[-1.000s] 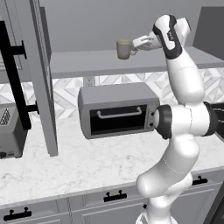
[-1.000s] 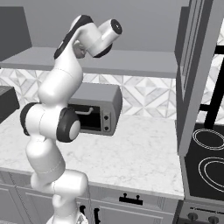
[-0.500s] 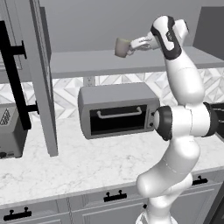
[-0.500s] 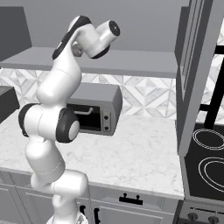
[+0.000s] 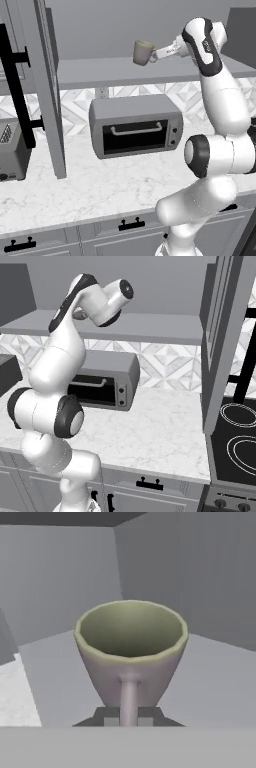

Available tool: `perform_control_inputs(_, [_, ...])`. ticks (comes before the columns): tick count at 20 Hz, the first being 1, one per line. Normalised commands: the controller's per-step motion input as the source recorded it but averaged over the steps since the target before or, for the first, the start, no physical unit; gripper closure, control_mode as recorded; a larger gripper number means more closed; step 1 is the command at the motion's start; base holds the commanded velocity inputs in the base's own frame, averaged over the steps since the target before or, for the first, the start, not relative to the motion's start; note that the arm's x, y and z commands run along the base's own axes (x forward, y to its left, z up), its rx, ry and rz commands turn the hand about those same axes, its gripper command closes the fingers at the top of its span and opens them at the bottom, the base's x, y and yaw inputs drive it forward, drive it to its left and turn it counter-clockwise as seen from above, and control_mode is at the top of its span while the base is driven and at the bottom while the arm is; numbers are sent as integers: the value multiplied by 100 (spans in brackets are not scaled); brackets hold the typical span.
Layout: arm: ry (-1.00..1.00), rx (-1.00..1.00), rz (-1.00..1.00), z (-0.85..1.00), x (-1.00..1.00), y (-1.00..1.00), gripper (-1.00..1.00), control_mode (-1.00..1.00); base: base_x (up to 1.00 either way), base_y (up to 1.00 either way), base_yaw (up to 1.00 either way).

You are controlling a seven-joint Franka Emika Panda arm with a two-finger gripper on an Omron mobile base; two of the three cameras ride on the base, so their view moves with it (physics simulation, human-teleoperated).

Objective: Gather all objects into one cabinet and sort the glasses and bowls to opposite sides.

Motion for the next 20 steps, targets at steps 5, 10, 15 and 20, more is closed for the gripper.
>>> perform_control_inputs(5, [-27,-6,0,8,-100,26,100,-100,0,0,0])
perform_control_inputs(10, [-1,-8,-15,46,-100,4,100,-100,0,0,0])
perform_control_inputs(15, [9,-1,-48,25,-98,-23,100,-100,0,0,0])
perform_control_inputs(20, [0,-2,-8,2,-100,-29,100,-100,0,0,0])
